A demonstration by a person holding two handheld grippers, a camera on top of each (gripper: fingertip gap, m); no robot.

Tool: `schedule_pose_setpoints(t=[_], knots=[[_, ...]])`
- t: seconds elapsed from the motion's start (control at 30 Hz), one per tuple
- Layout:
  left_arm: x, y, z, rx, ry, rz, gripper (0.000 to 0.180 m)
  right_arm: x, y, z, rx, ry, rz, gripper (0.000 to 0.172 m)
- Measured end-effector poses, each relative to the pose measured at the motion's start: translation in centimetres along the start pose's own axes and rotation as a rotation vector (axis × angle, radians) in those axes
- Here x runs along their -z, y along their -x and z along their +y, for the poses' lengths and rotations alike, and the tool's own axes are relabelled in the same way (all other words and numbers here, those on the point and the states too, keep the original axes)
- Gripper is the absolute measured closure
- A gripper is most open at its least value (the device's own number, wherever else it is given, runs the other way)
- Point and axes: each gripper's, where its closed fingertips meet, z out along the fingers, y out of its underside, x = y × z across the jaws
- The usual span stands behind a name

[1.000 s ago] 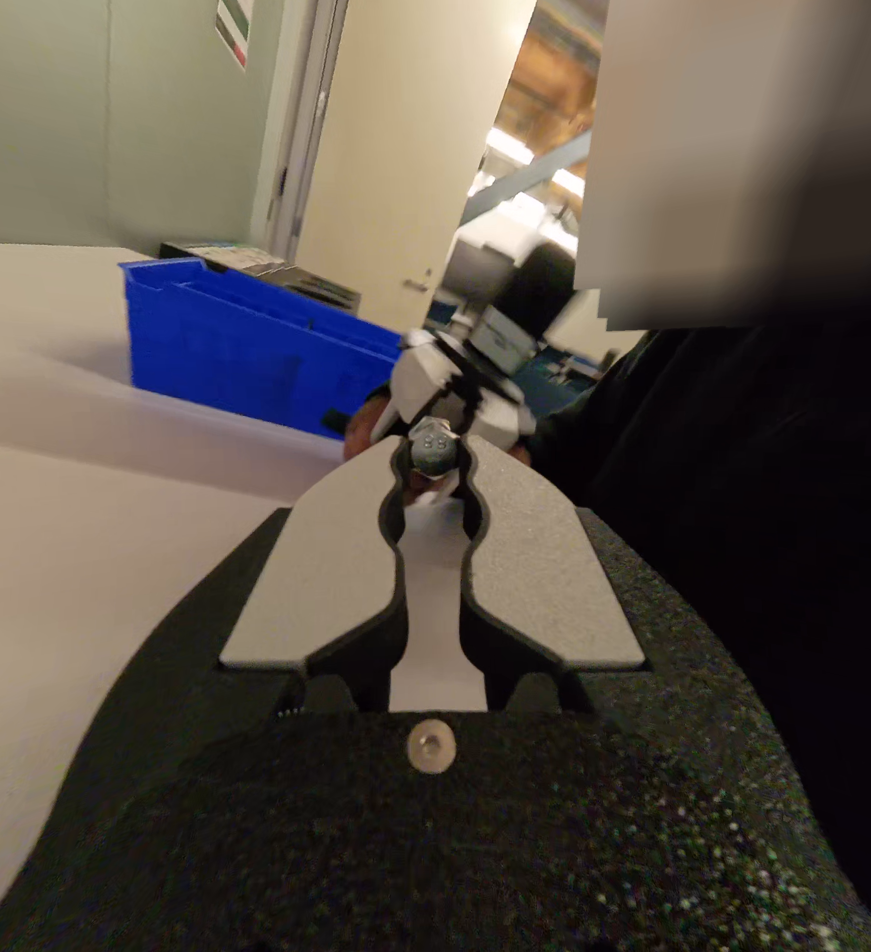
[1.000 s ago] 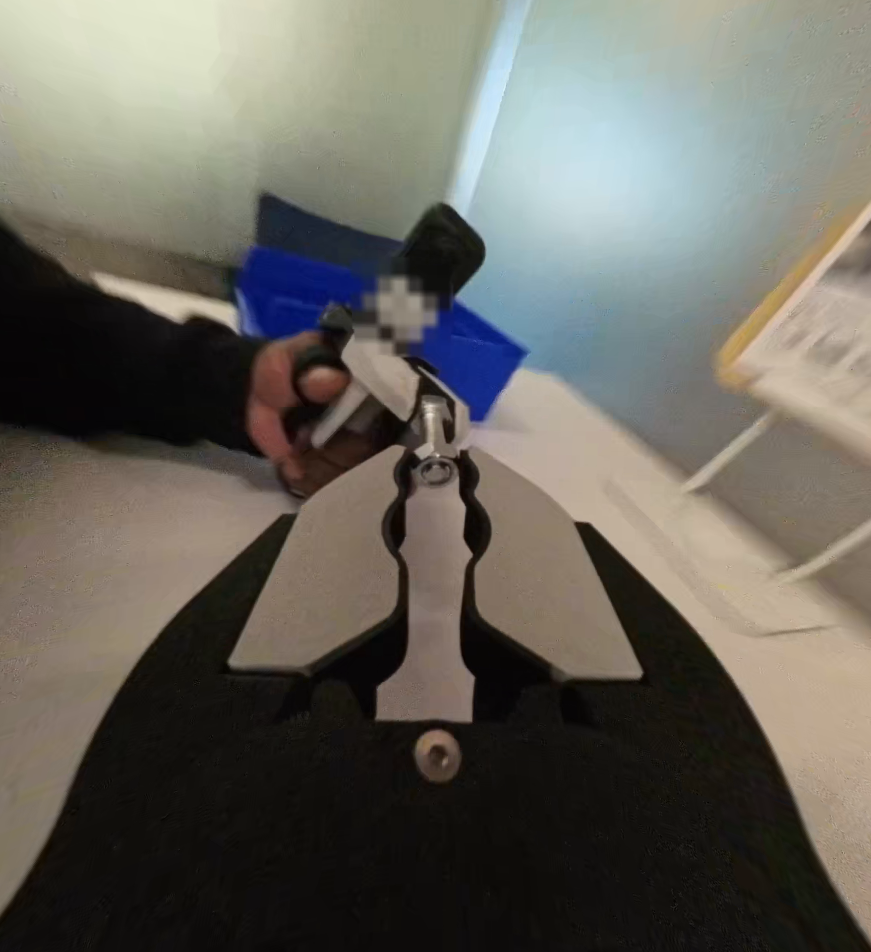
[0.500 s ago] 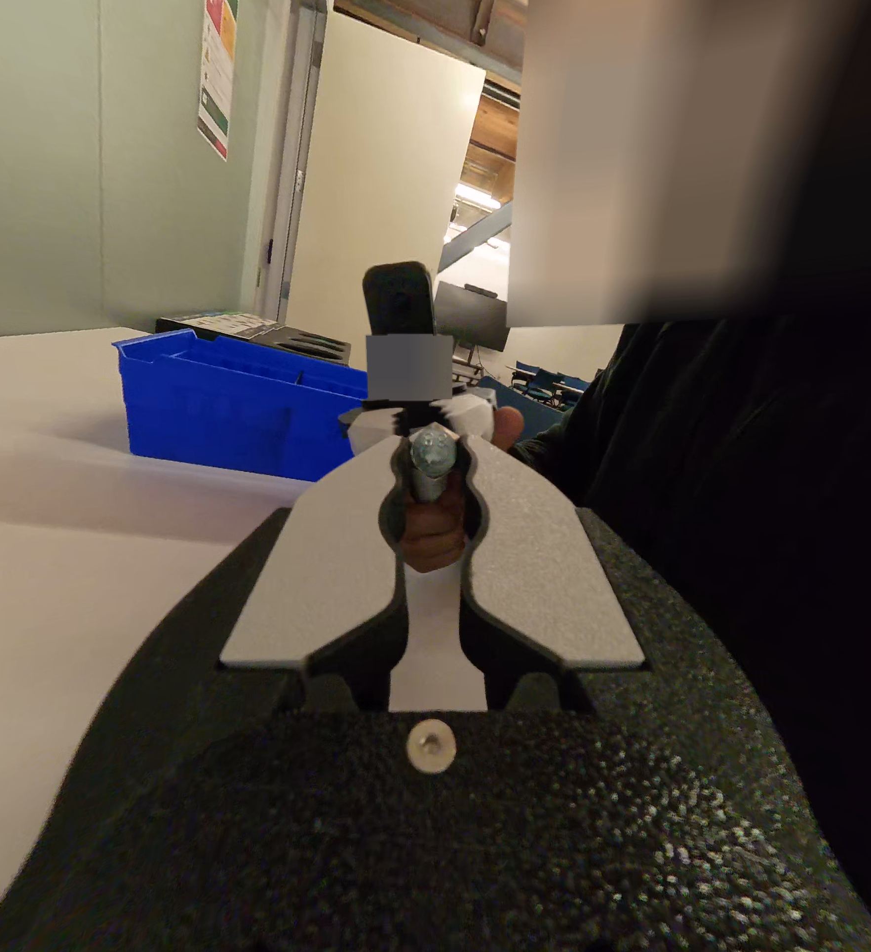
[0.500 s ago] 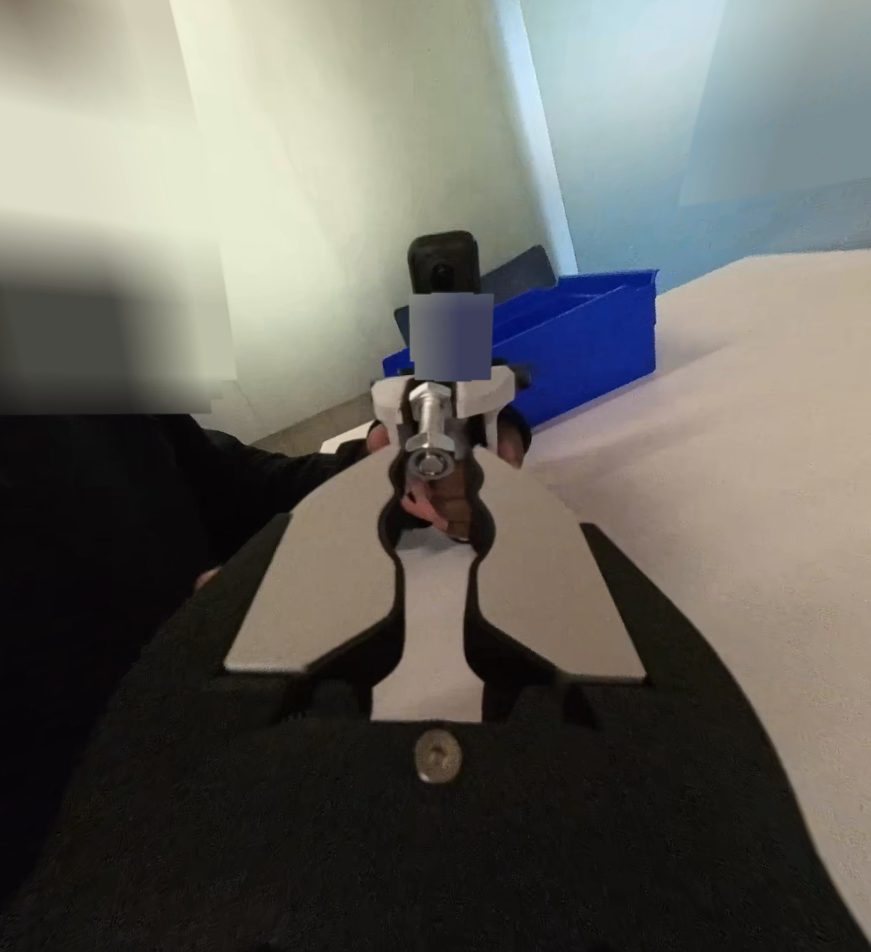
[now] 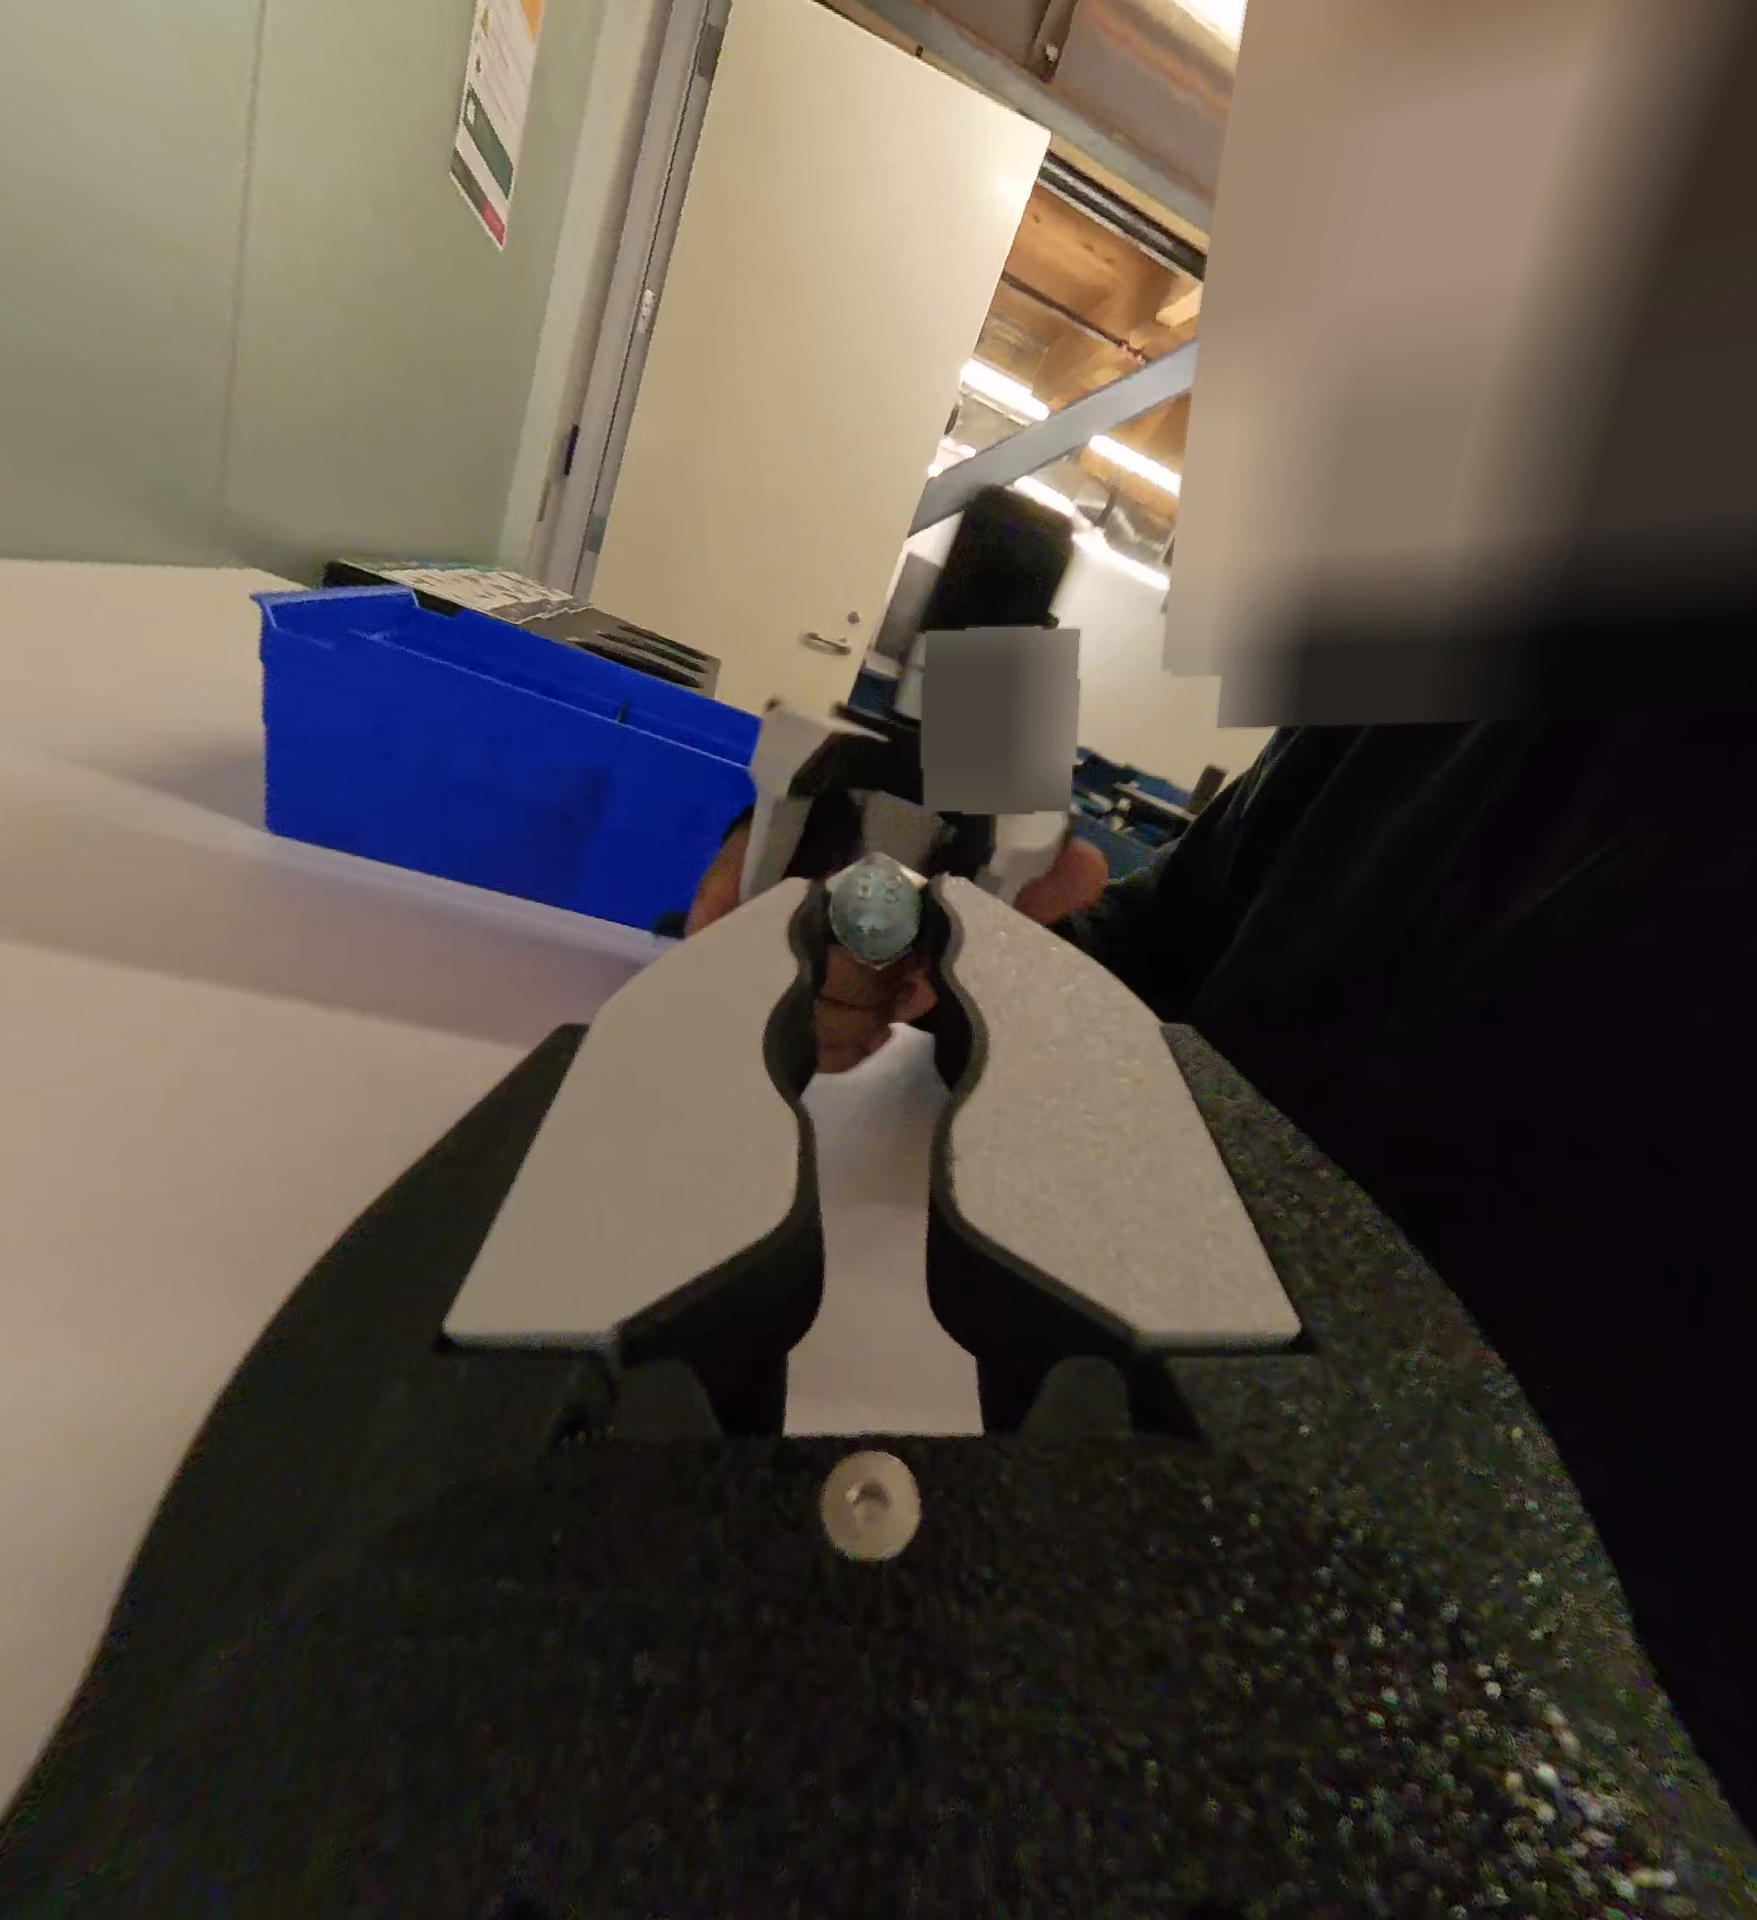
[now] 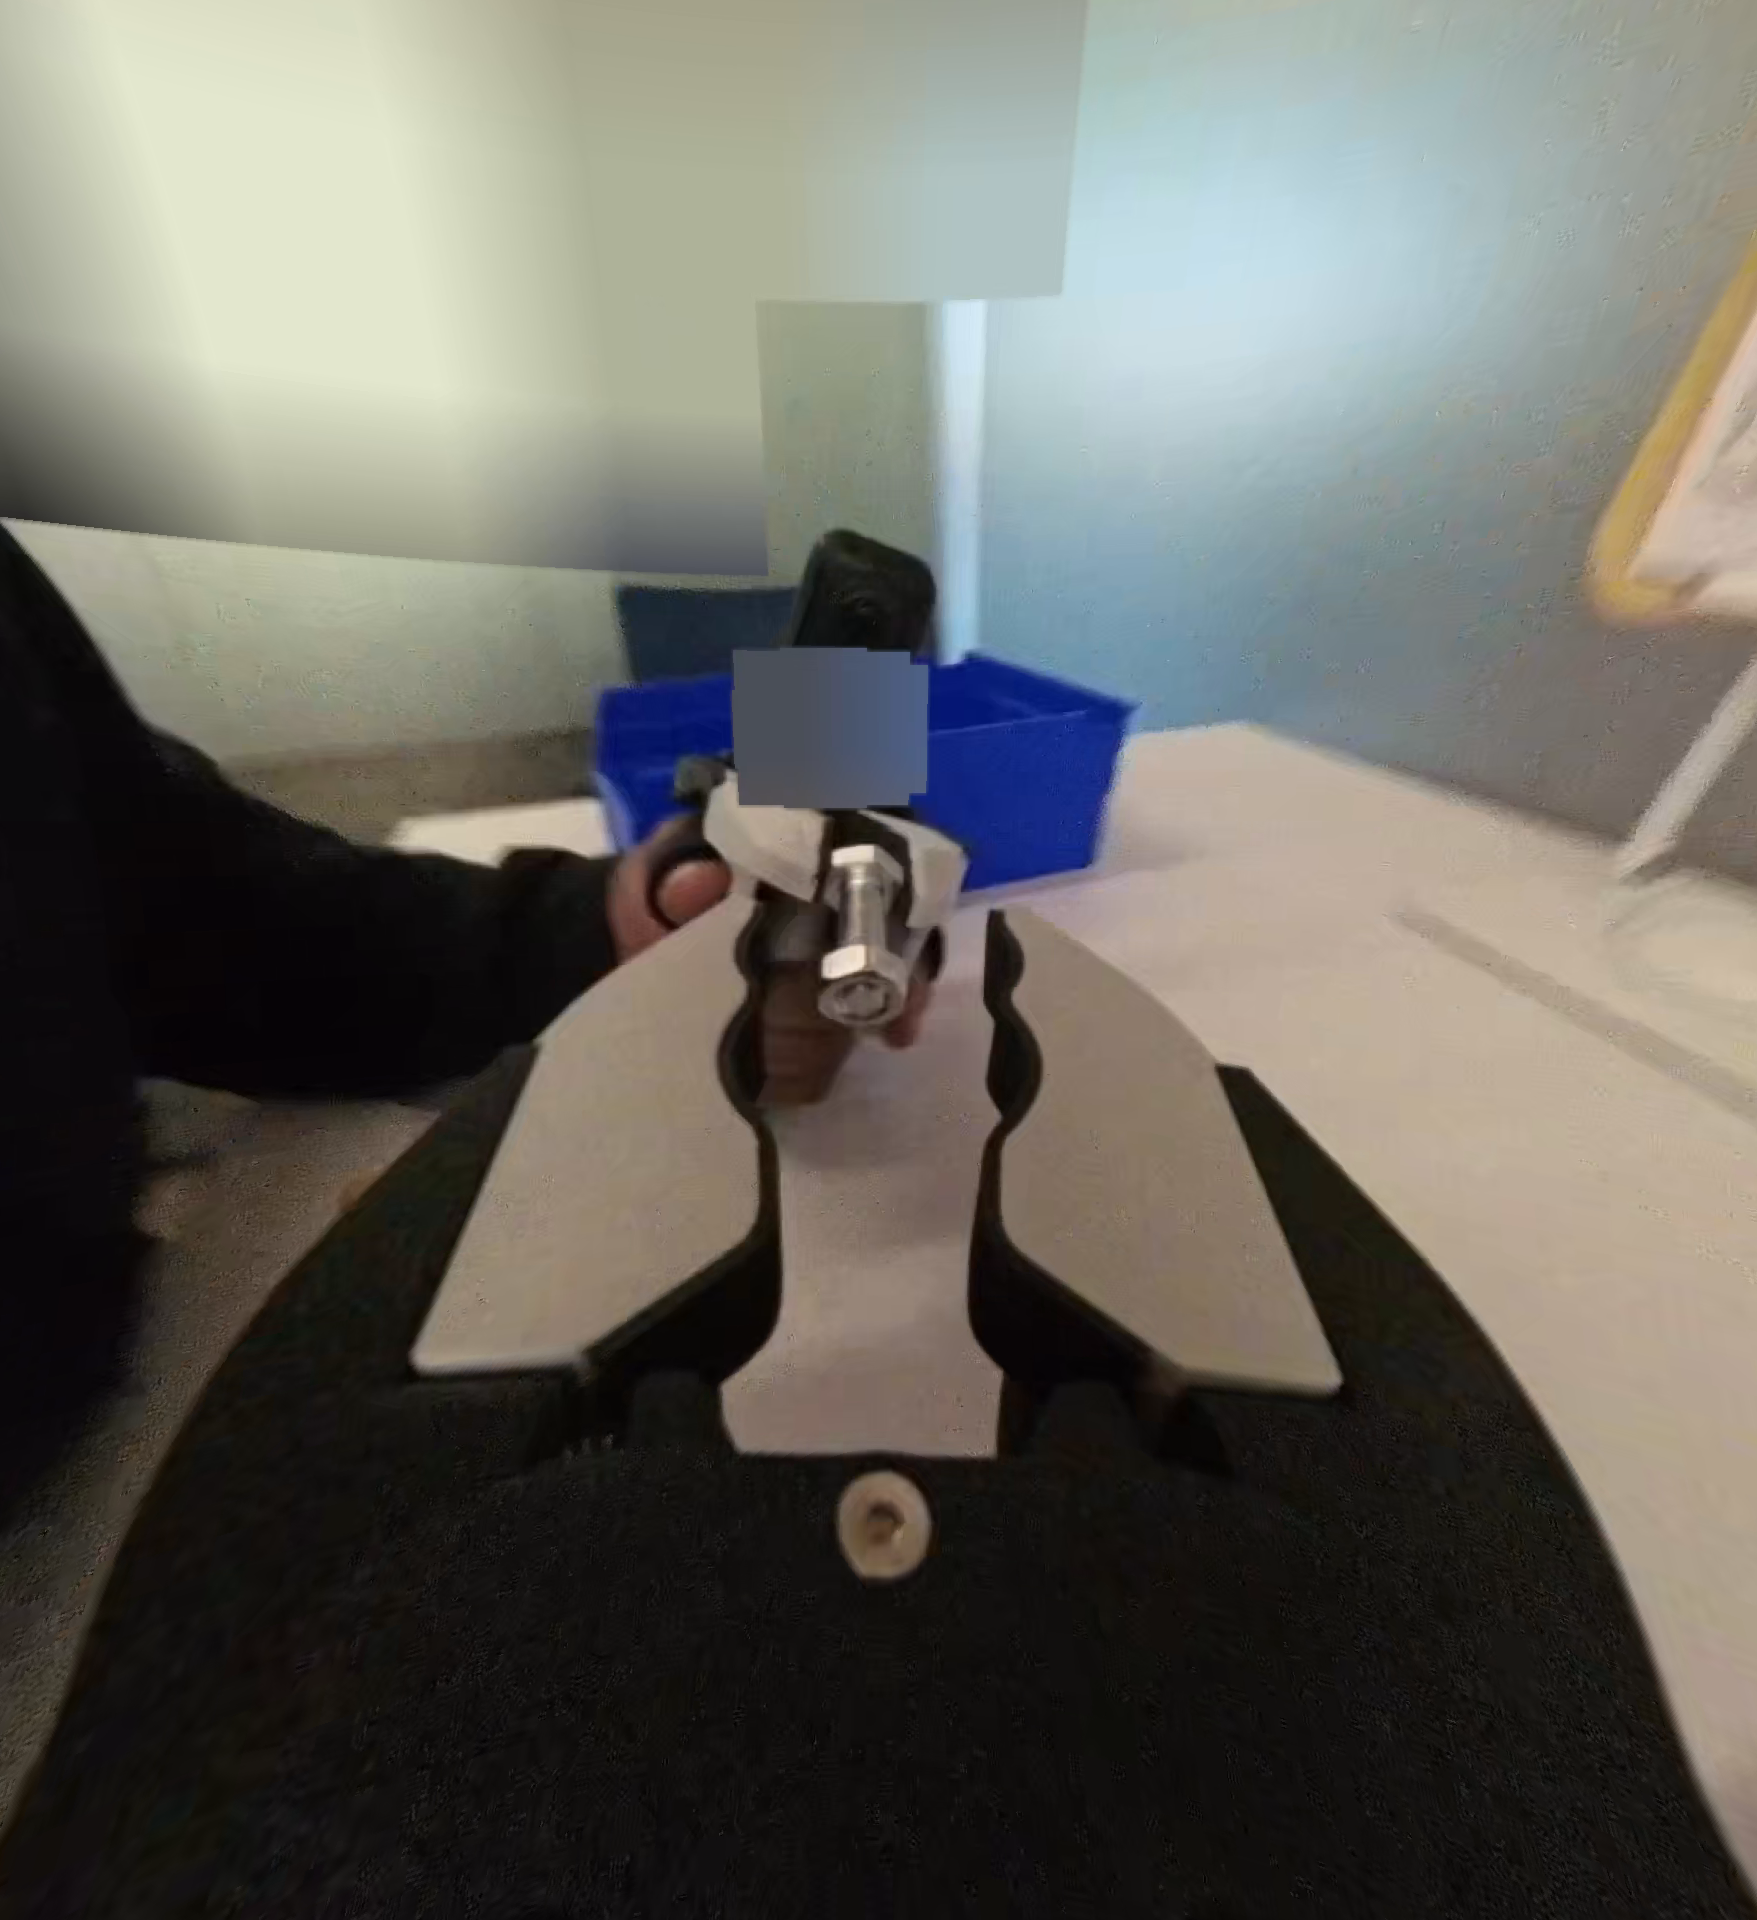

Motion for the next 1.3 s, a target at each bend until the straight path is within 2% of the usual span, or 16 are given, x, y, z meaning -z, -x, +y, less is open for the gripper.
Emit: schedule_pose_setpoints(t=[0.1,0.2,0.3,0.43,0.47,0.57,0.7,0.8,0.87,0.93,1.0,1.07,1.17,1.2,1.23,1.3], knots=[[-0.2,-0.5,0.0,-0.059,0.008,0.004,0.164,-0.4,0.1,1.6,-0.285,0.048,-0.101,0.135],[-0.4,-0.5,0.3,-0.062,0.022,0.002,0.164,-0.9,0.8,2.9,-0.278,0.103,-0.123,0.152],[-0.2,0.2,0.4,0.032,0.022,-0.01,0.164,-0.9,-0.3,3.1,0.176,0.136,0.066,0.153],[-0.4,0.3,0.5,0.159,-0.019,0.029,0.164,-0.4,-0.1,3.3,1.22,0.195,0.305,0.152],[-0.3,0.4,0.5,0.158,-0.027,0.026,0.164,-0.4,0.0,3.5,1.258,0.208,0.301,0.149],[-0.2,0.4,0.1,0.115,-0.046,0.016,0.164,-0.5,-0.4,2.2,0.723,0.136,0.237,0.126],[0.0,0.1,-0.4,0.022,-0.048,-0.003,0.164,-0.3,-0.7,1.4,-0.002,0.048,0.043,0.121],[-0.1,-0.2,-0.6,-0.025,-0.049,0.0,0.164,-0.5,-0.3,1.9,-0.332,0.042,-0.094,0.132],[-0.3,-0.2,-0.5,-0.026,-0.04,0.0,0.164,-0.6,0.3,1.9,-0.415,0.022,-0.16,0.152],[-0.3,-0.1,-0.4,0.005,-0.041,0.0,0.164,-0.6,0.0,1.7,-0.364,-0.003,-0.131,0.155],[-0.2,0.4,-0.3,0.066,-0.049,-0.018,0.164,-0.6,-0.6,1.8,-0.123,0.018,-0.022,0.155],[-0.4,1.0,-0.2,0.164,-0.07,-0.024,0.164,-0.6,-0.9,1.9,0.335,0.061,0.138,0.155],[-0.6,1.0,-0.4,0.286,-0.144,0.028,0.163,-0.6,-0.3,1.9,1.176,0.129,0.353,0.155],[-0.6,1.0,-0.6,0.3,-0.164,0.034,0.163,-0.7,-0.2,2.0,1.253,0.142,0.374,0.155],[-0.6,1.0,-0.7,0.304,-0.182,0.036,0.163,-0.8,-0.2,1.8,1.144,0.129,0.359,0.153],[-0.3,0.9,-1.4,0.307,-0.236,0.056,0.164,-1.0,-0.6,1.1,0.711,0.067,0.297,0.134]])
